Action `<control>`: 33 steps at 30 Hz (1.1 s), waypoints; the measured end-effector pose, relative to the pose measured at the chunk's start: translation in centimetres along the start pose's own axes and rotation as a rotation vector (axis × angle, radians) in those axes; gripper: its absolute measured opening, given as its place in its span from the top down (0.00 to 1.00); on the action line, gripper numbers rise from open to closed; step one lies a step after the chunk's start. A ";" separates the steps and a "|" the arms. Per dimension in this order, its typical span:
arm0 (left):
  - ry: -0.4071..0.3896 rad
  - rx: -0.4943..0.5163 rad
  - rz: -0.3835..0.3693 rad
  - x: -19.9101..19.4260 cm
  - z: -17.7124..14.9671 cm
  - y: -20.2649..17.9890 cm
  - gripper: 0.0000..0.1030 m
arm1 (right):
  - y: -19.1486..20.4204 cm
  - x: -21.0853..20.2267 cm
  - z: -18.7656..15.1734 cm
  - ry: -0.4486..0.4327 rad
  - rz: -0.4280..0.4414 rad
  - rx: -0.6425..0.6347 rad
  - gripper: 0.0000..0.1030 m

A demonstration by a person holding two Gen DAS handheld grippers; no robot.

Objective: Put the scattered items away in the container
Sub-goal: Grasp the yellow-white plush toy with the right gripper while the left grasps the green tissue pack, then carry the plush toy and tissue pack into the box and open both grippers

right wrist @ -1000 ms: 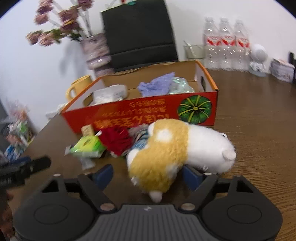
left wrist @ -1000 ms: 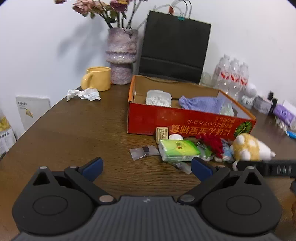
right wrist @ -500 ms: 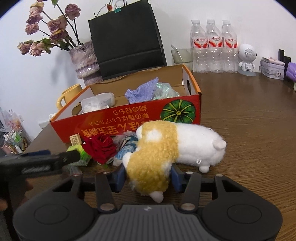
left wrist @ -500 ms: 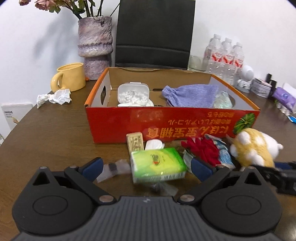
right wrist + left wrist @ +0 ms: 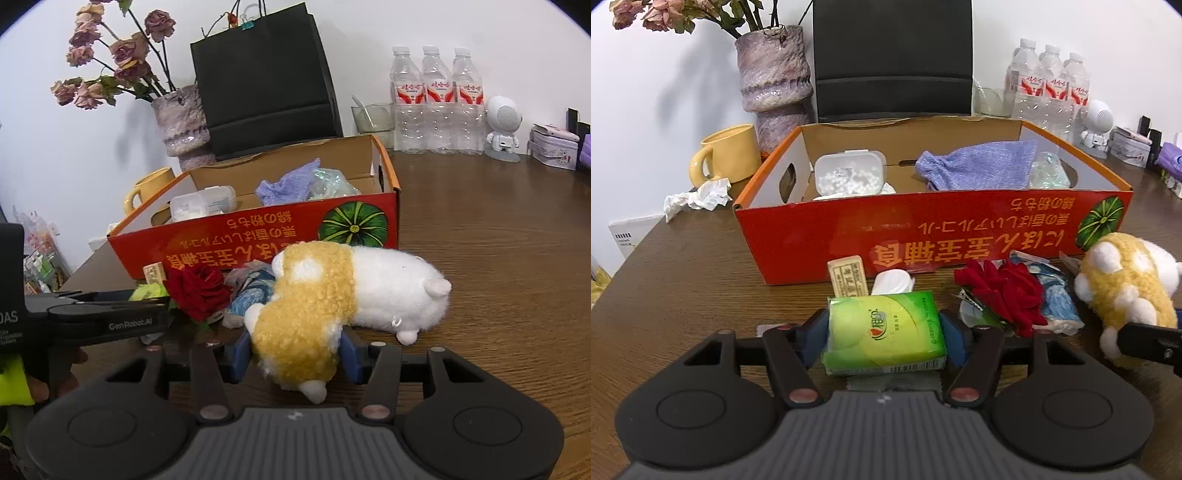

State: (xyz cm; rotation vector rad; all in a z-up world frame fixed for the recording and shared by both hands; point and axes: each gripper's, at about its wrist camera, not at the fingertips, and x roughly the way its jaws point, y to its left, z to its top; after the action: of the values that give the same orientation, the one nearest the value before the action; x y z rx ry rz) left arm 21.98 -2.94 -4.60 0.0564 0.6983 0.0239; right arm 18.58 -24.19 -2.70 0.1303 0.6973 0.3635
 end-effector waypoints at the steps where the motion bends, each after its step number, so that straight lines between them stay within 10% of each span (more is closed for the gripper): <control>1: -0.004 -0.003 -0.001 -0.1 0.0 0.0 0.38 | 0.1 -0.1 -0.1 -0.002 0.002 -0.003 0.53; 24: -0.118 -0.045 -0.065 -7.5 -0.6 1.5 0.38 | 1.6 -5.4 0.6 -0.130 -0.015 -0.073 0.56; 33: -0.242 0.027 -0.122 -9.4 8.7 1.7 0.37 | 3.0 -6.6 8.8 -0.217 0.047 -0.177 0.56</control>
State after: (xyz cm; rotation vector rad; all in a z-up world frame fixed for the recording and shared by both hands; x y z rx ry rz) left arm 20.37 -2.04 8.20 0.0413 0.4590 -0.1078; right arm 18.75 -23.86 8.71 0.0173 0.4458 0.4468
